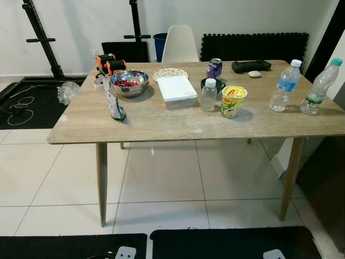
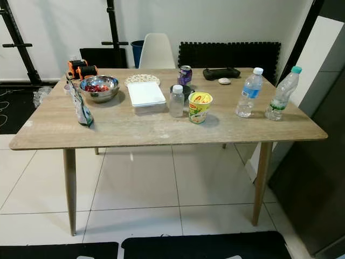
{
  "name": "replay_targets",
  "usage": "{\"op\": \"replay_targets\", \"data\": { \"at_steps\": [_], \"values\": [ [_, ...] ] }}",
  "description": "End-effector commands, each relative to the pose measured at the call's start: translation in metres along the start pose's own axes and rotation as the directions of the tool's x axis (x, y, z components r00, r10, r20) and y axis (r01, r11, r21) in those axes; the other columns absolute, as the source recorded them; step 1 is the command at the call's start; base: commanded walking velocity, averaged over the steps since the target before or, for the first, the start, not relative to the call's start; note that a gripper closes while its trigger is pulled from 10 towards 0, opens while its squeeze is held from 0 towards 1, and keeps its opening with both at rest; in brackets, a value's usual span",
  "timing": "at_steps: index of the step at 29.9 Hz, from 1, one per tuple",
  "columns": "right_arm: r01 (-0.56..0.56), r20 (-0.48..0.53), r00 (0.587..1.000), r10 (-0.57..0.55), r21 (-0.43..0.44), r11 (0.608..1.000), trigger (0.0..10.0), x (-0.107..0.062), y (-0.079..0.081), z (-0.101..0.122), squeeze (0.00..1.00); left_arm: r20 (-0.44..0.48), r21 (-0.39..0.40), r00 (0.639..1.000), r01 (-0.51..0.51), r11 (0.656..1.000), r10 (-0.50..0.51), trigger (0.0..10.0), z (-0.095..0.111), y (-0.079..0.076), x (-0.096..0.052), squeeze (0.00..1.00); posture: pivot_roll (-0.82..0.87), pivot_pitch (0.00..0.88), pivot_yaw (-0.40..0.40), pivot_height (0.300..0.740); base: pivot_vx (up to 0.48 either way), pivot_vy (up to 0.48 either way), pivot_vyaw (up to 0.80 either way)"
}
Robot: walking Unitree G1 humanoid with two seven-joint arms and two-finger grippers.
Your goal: Restocking fridge
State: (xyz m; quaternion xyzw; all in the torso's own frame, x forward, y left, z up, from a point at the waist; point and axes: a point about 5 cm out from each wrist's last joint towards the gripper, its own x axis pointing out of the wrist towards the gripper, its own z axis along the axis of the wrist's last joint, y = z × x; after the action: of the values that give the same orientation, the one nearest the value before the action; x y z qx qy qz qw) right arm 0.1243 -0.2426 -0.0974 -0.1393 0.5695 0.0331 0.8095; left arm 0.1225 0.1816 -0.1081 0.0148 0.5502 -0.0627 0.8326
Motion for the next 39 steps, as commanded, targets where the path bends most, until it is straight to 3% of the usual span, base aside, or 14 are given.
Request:
{"op": "replay_targets", "data": {
  "at_steps": [1, 9, 14, 19, 29, 39],
  "values": [
    [-0.001, 0.002, 1.0, 0.001, -0.002, 1.0, 10.0, -0.0001, 0.0005, -0.0009, 0.0, -0.016, 0.017, 1.0, 0.003, 1.0, -0.002, 10.0, -0.0025, 0.0015, -0.0005, 0.0, -0.06, 0.0, -0.016, 0.74, 0.0, -0.405, 0.0],
    [-0.031, 0.007, 1.0, 0.03, 0.008, 0.999, 10.0, 0.0, 0.0026, -0.0008, 0.0, -0.009, 0.022, 1.0, 0.003, 1.0, -0.003, 10.0, 0.001, 0.0018, -0.0001, 0.0, -0.06, 0.0, -0.015, 0.74, 0.0, -0.412, 0.0],
    [-0.059, 0.011, 0.998, 0.058, 0.019, 0.998, 10.0, -0.0001, 0.0044, -0.0009, 0.0, -0.006, 0.024, 1.0, 0.006, 1.0, -0.006, 10.0, 0.0018, 0.0011, 0.0001, 0.0, -0.06, 0.0, -0.015, 0.74, 0.0, -0.428, 0.74],
    [-0.053, 0.014, 0.999, 0.053, 0.012, 0.999, 10.0, -0.0001, 0.0039, -0.0006, 0.0, -0.005, 0.024, 1.0, 0.008, 1.0, -0.008, 10.0, 0.0021, 0.0004, 0.0002, 0.0, -0.06, 0.0, -0.016, 0.74, 0.0, -0.428, 0.69],
    [-0.019, 0.016, 1.0, 0.019, -0.01, 1.0, 10.0, -0.0003, 0.0009, -0.0002, 0.0, 0.002, 0.027, 1.0, 0.008, 1.0, -0.008, 10.0, 0.0043, -0.0006, 0.0006, 0.0, -0.05, 0.0, -0.018, 0.74, 0.0, -0.42, 0.0],
    [-0.015, 0.017, 1.0, 0.015, -0.015, 1.0, 10.0, -0.0003, 0.0005, -0.0001, 0.0, 0.015, 0.021, 1.0, -0.012, 1.0, 0.012, 10.0, 0.0072, 0.0019, 0.0006, 0.0, -0.05, 0.0, -0.019, 0.74, 0.0, 0.0, 0.0]
  ]
}}
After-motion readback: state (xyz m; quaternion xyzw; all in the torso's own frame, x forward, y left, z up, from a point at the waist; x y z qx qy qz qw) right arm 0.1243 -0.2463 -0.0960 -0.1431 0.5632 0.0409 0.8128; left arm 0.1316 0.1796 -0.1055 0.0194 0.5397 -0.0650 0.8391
